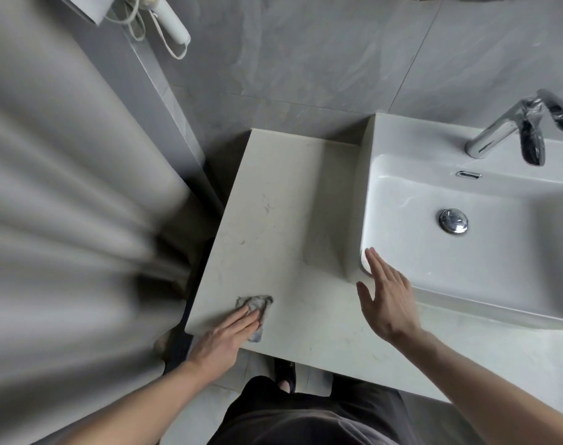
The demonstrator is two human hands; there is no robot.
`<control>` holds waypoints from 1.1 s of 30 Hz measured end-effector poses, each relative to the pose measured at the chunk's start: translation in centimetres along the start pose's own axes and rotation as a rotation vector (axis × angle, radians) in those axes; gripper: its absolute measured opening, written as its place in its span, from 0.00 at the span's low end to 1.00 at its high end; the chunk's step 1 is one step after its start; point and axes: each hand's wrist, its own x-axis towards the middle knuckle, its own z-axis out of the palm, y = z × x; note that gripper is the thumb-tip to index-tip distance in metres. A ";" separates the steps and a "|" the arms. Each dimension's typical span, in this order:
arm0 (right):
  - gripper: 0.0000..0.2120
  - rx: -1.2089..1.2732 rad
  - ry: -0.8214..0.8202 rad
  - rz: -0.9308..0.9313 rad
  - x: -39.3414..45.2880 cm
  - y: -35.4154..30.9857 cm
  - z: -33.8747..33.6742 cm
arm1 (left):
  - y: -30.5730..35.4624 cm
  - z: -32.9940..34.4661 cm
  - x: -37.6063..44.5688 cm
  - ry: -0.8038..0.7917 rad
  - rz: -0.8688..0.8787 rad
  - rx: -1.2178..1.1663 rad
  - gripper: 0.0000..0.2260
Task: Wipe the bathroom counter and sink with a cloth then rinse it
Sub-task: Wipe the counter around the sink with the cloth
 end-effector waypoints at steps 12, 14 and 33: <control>0.35 0.005 -0.444 -0.310 -3.0 -13.6 11.6 | -1.5 -5.9 -2.1 0.390 -0.460 -0.251 0.24; 0.36 -0.031 -0.486 -0.296 -2.2 -15.4 13.6 | -2.2 -6.6 -2.9 0.438 -0.551 -0.280 0.24; 0.22 0.562 -0.160 0.145 -4.4 -3.7 6.5 | 3.8 -8.2 2.6 0.381 -0.424 -0.495 0.23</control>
